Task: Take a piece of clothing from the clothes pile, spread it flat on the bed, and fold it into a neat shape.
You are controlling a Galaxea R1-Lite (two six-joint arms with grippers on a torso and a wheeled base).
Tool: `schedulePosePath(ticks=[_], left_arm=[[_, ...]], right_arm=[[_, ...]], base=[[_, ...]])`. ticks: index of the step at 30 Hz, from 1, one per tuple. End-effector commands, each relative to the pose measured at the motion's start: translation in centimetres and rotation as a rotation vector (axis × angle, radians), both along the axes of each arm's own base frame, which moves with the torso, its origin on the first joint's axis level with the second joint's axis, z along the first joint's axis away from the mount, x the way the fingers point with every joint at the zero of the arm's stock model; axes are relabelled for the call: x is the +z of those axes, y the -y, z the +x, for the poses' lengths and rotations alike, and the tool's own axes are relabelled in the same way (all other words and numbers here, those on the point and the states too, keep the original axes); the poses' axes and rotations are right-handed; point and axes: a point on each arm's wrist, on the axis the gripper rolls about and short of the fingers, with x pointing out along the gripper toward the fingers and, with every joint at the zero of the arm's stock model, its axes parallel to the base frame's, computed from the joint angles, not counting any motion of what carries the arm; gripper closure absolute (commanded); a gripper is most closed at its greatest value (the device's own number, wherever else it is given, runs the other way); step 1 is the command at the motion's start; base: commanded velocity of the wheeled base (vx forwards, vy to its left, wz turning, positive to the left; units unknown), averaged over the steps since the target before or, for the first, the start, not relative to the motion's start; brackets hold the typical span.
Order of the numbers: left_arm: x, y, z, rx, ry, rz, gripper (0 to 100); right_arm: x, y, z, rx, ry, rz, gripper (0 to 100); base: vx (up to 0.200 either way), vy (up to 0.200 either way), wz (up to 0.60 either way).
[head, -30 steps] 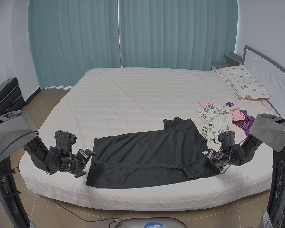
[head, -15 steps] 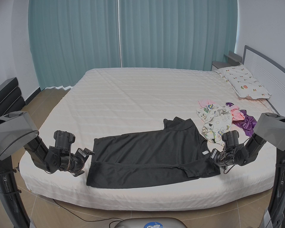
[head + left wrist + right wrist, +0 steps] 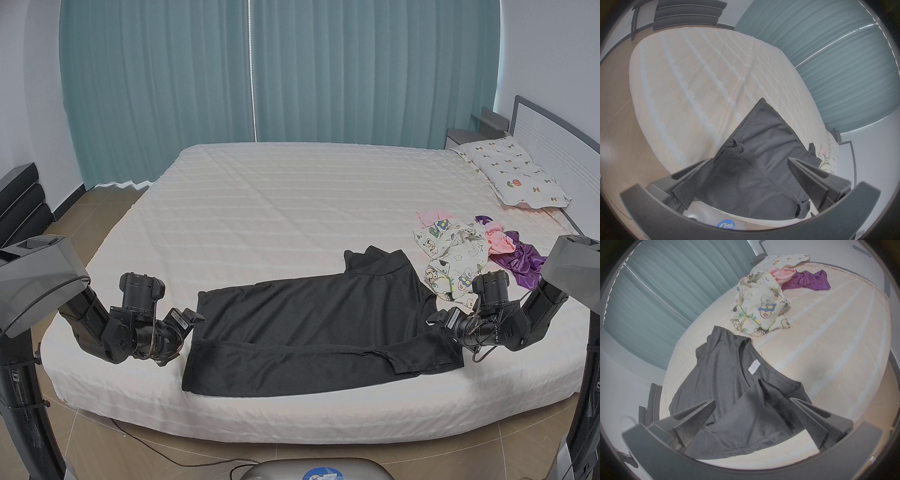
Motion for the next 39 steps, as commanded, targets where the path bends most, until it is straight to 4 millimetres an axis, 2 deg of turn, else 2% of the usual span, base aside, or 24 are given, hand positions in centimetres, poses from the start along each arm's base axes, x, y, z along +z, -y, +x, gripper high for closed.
schedulePosePath(ticks=[1,13,23,30,34,39], left_arm=[[-0.2,0.0,-0.4,-0.005,-0.019,0.000,0],[-0.6,0.0,-0.6,-0.009,-0.031,0.004,0],[-1.2,0.6,-1.2,-0.053,-0.052,0.034,0],[-3.0,0.4,-2.6,-0.220,-0.096,0.158,0],[-3.4,0.5,-3.1,-0.312,-0.054,0.183,0],[-5.0,0.4,-3.8,-0.400,-0.004,0.226,0]], right_arm=[[-0.1,-0.1,-0.4,0.004,-0.004,-0.002,0],[-0.2,-0.4,-0.6,0.015,-0.007,-0.004,0],[-0.3,-0.4,-0.6,0.017,-0.010,-0.004,0],[-0.5,-0.4,-0.6,0.022,-0.017,-0.009,0],[-0.4,-0.4,-0.5,0.023,-0.012,-0.009,0],[-0.6,-0.8,-0.5,0.035,-0.013,-0.011,0]], base=[[0.000,0.000,0.00],[0.200,0.000,0.00],[0.000,0.000,0.00],[0.000,0.000,0.00],[0.000,0.000,0.00],[0.000,0.000,0.00]])
